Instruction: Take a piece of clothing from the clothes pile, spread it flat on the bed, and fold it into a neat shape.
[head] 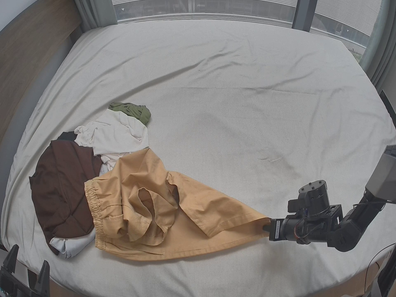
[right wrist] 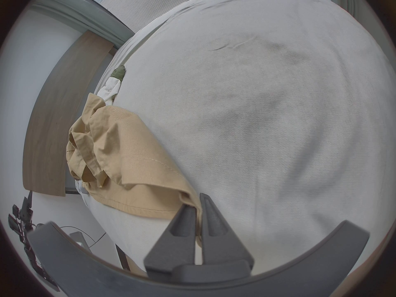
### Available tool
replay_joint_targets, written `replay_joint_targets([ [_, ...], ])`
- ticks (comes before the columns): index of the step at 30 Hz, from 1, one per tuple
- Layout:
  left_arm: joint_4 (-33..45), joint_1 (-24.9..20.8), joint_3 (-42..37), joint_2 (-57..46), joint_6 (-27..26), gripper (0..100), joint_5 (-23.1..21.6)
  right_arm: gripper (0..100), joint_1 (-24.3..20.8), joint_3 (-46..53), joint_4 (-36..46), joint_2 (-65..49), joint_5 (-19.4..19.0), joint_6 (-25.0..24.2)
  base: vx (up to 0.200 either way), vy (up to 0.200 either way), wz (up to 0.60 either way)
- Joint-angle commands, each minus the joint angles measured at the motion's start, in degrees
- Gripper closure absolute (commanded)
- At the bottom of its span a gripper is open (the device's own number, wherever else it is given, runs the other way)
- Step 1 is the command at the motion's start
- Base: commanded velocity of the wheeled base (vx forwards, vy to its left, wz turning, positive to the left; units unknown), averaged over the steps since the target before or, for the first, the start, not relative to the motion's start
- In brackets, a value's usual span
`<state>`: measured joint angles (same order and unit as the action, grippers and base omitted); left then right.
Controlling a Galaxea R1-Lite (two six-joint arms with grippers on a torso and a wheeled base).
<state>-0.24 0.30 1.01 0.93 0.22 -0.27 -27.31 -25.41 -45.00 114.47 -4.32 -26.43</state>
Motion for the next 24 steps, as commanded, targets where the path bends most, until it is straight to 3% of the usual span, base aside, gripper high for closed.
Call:
replay_joint_targets([
  [1,-0.02,-0.04,-1.01,-0.93,0.04,0,0.0,100,1.38,2.03,-0.53,-1.18,-0.43,0.59,0.0,0.0,0.0],
  [10,-0.02,0.05,-1.01,-0.93,0.13,0,-0.08,100,4.98,7.39,-4.49,-1.79,-2.28,2.26,0.0,0.0,0.0],
  [24,-0.02,-0.04,-1.01,-0.93,0.13,0,-0.17,100,5.16,11.08,-5.63,-2.76,-2.36,2.44,0.0,0.0,0.0],
])
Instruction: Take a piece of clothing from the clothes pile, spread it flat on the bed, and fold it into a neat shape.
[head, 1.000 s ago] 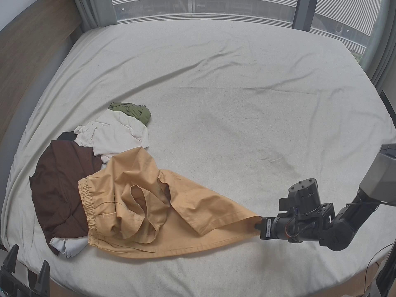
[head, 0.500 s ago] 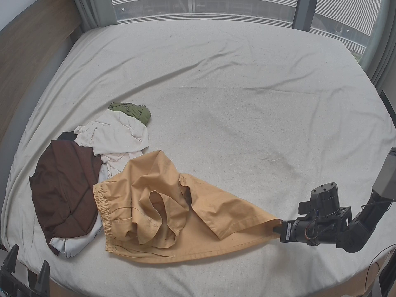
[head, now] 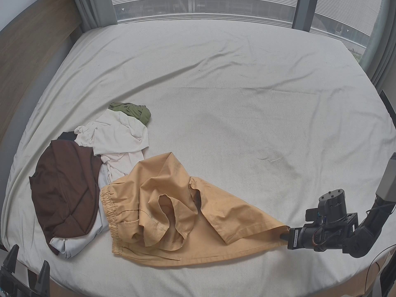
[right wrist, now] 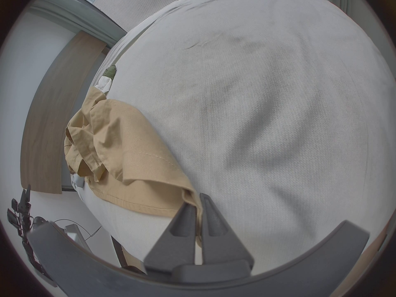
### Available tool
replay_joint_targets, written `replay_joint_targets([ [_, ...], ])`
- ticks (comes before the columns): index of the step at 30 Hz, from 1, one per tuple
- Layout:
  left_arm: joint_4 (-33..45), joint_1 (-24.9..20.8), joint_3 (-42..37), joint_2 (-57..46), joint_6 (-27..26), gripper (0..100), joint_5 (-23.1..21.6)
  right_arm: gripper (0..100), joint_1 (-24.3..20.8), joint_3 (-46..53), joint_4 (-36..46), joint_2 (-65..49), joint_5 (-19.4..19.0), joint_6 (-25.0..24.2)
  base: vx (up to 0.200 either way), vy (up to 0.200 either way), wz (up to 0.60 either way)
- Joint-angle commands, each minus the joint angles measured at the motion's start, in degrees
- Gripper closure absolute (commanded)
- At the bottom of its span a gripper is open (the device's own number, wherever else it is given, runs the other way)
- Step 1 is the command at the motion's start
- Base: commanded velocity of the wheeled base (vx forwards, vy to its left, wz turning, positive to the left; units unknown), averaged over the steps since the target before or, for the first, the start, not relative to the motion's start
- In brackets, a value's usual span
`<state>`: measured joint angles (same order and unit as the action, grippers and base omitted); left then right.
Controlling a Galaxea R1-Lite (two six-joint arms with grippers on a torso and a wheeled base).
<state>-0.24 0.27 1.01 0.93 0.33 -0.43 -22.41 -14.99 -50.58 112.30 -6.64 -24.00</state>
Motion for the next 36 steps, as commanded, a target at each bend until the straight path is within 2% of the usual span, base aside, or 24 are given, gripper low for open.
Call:
replay_joint_targets([
  [1,-0.02,0.0,-1.01,-0.93,0.02,0,-0.01,100,0.26,0.93,0.04,-1.03,-0.04,0.01,0.0,0.0,0.0],
  [15,-0.02,0.0,-1.01,-0.93,0.29,0,-0.01,100,0.43,2.78,-1.63,-1.21,-0.21,-0.08,0.0,0.0,0.0],
  [16,-0.11,0.0,-1.01,-0.93,0.37,0,-0.01,0,0.43,2.87,-1.89,-1.12,-0.21,0.01,0.0,0.0,0.0],
  [23,-0.11,0.0,-1.01,-0.93,0.55,0,-0.01,0,0.17,5.06,-8.13,-1.56,0.4,-0.25,0.0,0.0,0.0],
  [25,-0.11,0.0,-1.01,-0.93,0.64,0,-0.1,0,-0.09,6.73,-11.38,-2.61,0.4,-0.17,0.0,0.0,0.0],
  [26,-0.11,0.0,-1.01,-0.93,0.64,0,-0.1,0,-0.27,9.02,-16.75,-4.46,0.32,0.01,0.0,0.0,0.0],
  [28,-0.11,0.0,-1.01,-0.93,0.55,0,-0.1,0,-0.45,10.16,-21.67,-5.95,0.4,0.36,0.0,0.0,0.0],
  [30,-0.11,0.0,-1.01,-0.93,0.55,0,-0.1,0,-0.62,10.34,-24.39,-6.92,0.4,0.8,0.0,0.0,0.0],
  [33,-0.11,0.0,-1.01,-0.93,0.55,0,-0.1,0,-2.38,9.81,-28.79,-9.73,-1.53,2.29,0.0,0.0,0.0],
  [36,-0.11,0.0,-1.01,-0.93,0.64,0,-0.19,0,-6.42,9.02,-30.81,-10.61,-5.57,2.03,0.0,0.0,0.0],
])
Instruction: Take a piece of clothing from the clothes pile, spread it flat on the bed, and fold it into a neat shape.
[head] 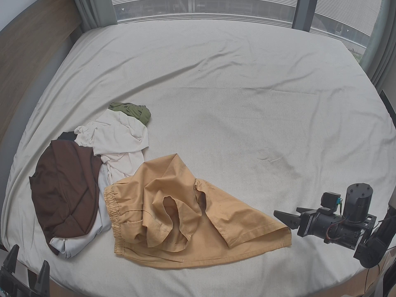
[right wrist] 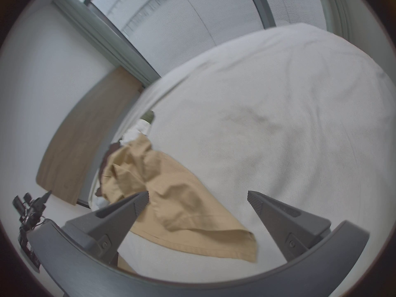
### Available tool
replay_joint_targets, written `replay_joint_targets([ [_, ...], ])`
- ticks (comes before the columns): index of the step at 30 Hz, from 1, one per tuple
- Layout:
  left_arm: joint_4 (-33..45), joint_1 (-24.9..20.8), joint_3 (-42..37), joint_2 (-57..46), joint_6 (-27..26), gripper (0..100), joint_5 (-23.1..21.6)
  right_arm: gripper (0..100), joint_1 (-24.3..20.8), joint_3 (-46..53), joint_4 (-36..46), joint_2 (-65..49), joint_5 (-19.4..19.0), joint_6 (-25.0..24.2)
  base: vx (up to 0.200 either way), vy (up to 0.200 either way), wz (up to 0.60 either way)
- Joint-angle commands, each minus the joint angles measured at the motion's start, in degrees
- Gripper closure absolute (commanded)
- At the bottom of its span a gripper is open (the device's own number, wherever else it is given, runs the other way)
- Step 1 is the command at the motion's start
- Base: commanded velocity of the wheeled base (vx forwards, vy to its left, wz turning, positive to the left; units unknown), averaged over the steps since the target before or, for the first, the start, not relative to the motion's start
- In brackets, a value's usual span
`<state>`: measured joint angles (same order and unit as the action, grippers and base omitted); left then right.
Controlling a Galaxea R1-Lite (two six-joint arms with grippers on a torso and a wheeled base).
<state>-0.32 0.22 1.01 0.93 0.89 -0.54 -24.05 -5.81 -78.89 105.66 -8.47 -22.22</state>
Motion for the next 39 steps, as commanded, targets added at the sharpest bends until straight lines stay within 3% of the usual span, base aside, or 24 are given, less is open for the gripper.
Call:
replay_joint_targets([
  [1,-0.03,0.04,-1.01,-0.93,-0.01,0,-0.17,0,-5.65,-0.43,-2.59,-3.88,-4.1,0.25,0.0,0.0,0.0],
  [7,0.05,0.04,-1.01,-0.93,-0.36,0,-0.17,0,-13.83,-5.44,-2.77,-0.36,-4.27,-2.12,0.0,0.0,0.0],
  [16,-0.3,0.04,-1.01,-0.93,-0.27,0,-0.17,0,-21.21,-13.52,-1.27,2.8,-4.1,-4.93,0.0,0.0,0.0],
  [21,-4.69,-2.33,11.03,6.46,0.78,0,-0.17,0,-24.64,-15.98,0.05,5.26,-4.1,-5.46,0.0,0.0,0.0],
  [25,-4.43,-4.26,10.77,9.18,2.27,0,-0.96,0,-25.61,-16.77,-0.13,7.2,-4.01,-5.55,0.0,0.0,0.0],
  [27,-3.55,-6.72,9.71,12.34,4.47,0,-5.18,0,-25.96,-17.56,-0.04,8.51,-4.1,-5.64,0.0,0.0,0.0],
  [31,-4.43,-7.43,14.98,22.63,18.18,0,-10.36,0,-25.96,-18.62,-0.04,10.71,-4.62,-5.99,0.0,0.0,0.0],
  [33,-5.92,-7.6,16.92,27.37,22.58,0,-11.94,0,-26.13,-19.15,-0.04,11.33,-5.41,-6.87,0.0,0.0,0.0],
  [35,-9.88,-7.6,17.45,32.65,25.48,0,-13.09,0,-26.66,-19.94,0.05,11.5,-5.68,-7.92,0.0,0.0,0.0],
  [39,-20.95,-7.6,14.02,42.76,26.0,0,-13.97,0,-26.66,-20.64,-0.13,12.03,-5.68,-8.27,0.0,0.0,0.0],
])
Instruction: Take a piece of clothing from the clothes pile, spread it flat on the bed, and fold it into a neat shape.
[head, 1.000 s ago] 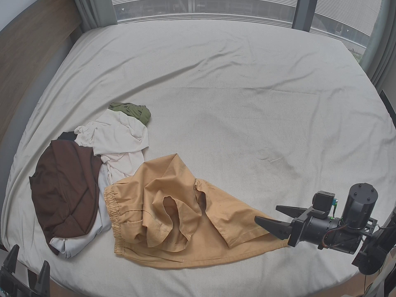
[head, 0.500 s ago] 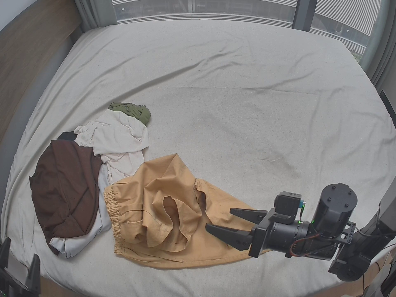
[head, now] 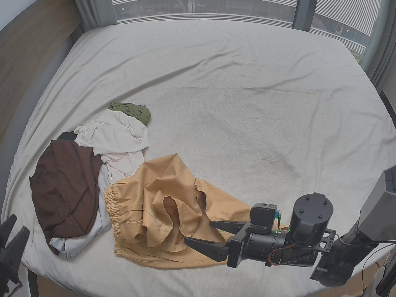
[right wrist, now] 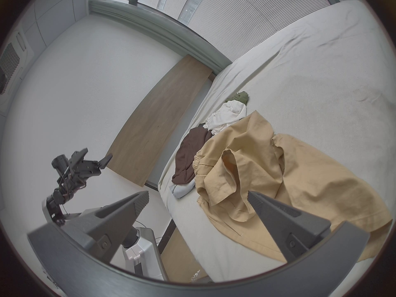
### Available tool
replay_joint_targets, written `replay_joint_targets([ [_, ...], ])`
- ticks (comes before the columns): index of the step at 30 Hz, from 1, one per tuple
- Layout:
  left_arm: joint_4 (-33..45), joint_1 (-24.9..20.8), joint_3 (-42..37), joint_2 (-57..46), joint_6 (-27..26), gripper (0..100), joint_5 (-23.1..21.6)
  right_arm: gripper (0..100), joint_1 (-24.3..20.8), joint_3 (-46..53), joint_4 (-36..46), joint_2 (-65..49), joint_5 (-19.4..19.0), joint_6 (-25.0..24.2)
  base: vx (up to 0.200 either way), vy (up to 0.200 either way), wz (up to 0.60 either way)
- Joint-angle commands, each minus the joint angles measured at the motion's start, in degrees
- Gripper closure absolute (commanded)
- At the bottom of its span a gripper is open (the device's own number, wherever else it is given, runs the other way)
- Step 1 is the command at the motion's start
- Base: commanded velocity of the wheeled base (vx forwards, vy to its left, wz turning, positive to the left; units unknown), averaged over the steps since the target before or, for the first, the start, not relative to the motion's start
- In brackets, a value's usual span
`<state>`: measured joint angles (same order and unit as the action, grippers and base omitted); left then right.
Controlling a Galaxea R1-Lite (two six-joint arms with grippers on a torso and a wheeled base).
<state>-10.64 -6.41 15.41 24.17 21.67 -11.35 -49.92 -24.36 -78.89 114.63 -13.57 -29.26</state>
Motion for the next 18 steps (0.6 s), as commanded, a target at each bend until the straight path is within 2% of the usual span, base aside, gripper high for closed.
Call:
replay_joint_targets([
  [1,-12.56,-1.06,-1.17,21.27,5.22,0,-3.15,0,-0.62,-2.1,-0.13,3.15,-0.58,-1.24,0.0,0.0,0.0],
  [4,-20.3,-0.88,-3.9,28.65,5.31,0,-3.68,0,-0.35,-2.36,-0.13,3.23,-0.58,-1.24,0.0,0.0,0.0],
  [5,-20.3,-0.88,-3.9,28.65,5.31,0,-3.68,0,-0.35,-2.36,-0.13,3.23,-0.58,-1.24,0.0,0.0,0.0],
  [7,-26.01,-0.62,-5.57,33.66,5.4,0,-5.7,0,-0.53,-2.63,-0.22,3.76,-0.49,-1.24,0.0,0.0,0.0],
  [13,-32.78,0.26,-5.13,41.39,6.89,0,-10.01,0,-0.35,-3.59,-0.04,4.29,-0.41,-1.24,0.0,0.0,0.0],
  [18,-38.93,2.37,-4.16,46.14,6.63,0,-21.52,0,-0.18,-3.59,-0.22,4.64,-0.23,-1.33,0.0,0.0,0.0],
])
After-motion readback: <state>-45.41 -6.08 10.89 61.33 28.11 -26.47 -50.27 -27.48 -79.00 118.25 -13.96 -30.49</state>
